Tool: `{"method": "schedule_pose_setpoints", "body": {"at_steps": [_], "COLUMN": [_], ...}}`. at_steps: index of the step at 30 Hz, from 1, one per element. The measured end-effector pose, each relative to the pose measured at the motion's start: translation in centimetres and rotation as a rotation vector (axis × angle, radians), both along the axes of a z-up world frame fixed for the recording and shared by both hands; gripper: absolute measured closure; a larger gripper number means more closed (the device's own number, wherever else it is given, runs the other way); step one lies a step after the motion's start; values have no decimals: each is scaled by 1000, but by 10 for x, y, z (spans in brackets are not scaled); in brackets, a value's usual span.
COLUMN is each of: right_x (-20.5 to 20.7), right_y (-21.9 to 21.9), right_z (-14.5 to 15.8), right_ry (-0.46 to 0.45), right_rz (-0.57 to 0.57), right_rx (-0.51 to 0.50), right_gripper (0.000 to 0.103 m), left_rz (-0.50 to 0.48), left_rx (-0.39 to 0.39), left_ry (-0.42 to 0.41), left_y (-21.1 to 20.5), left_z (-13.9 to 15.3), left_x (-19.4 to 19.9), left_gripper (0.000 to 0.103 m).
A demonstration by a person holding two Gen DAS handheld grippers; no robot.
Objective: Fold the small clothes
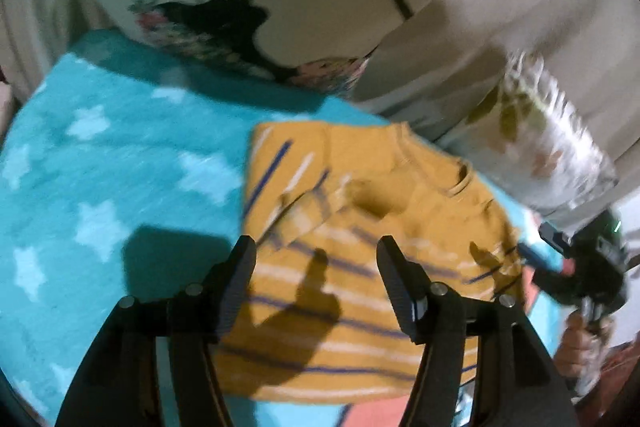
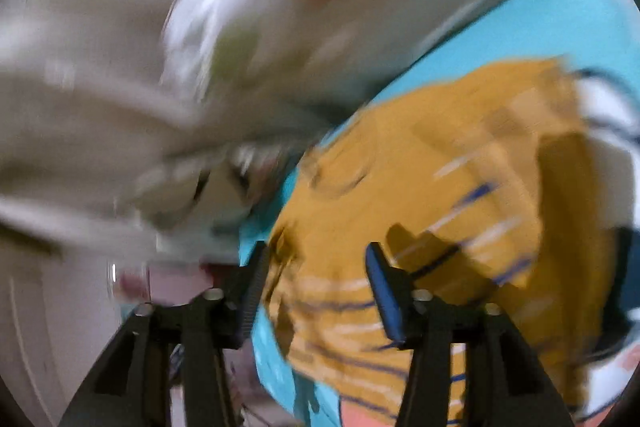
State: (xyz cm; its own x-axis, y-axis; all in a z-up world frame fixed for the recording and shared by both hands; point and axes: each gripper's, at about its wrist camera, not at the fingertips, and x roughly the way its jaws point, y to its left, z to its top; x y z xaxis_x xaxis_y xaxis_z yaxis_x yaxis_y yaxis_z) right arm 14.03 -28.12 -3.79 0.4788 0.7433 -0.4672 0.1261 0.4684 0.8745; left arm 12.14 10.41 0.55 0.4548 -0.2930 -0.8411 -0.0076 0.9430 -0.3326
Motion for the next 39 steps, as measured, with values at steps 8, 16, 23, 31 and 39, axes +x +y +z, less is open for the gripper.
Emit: {"method": "schedule_pose_setpoints", "body": {"at_steps": [8,16,23,31,39], "right_x": [38,122,148,125,62], "right_y": [159,221,224,193,115], "right_z": [-18,-35,-40,-2,18], "right_ry": [-8,-21,19,-23,4], "right_rz": [390,354,298,235,118], "right_rx": [-265,-511,-510,-475,-451], "right_gripper": [80,80,80,76,73], "left_rz": [9,16,-13,-105,-19], "left_rx": [98,50,28,173,101], "left_ry": [60,79,81,63,126], "left_y": [23,44,41,10,25], "left_z": [-33,-44,-45,-57,-68], "left_x": [-24,-30,-13,36,105], "left_gripper": [41,41,40,33,28]}}
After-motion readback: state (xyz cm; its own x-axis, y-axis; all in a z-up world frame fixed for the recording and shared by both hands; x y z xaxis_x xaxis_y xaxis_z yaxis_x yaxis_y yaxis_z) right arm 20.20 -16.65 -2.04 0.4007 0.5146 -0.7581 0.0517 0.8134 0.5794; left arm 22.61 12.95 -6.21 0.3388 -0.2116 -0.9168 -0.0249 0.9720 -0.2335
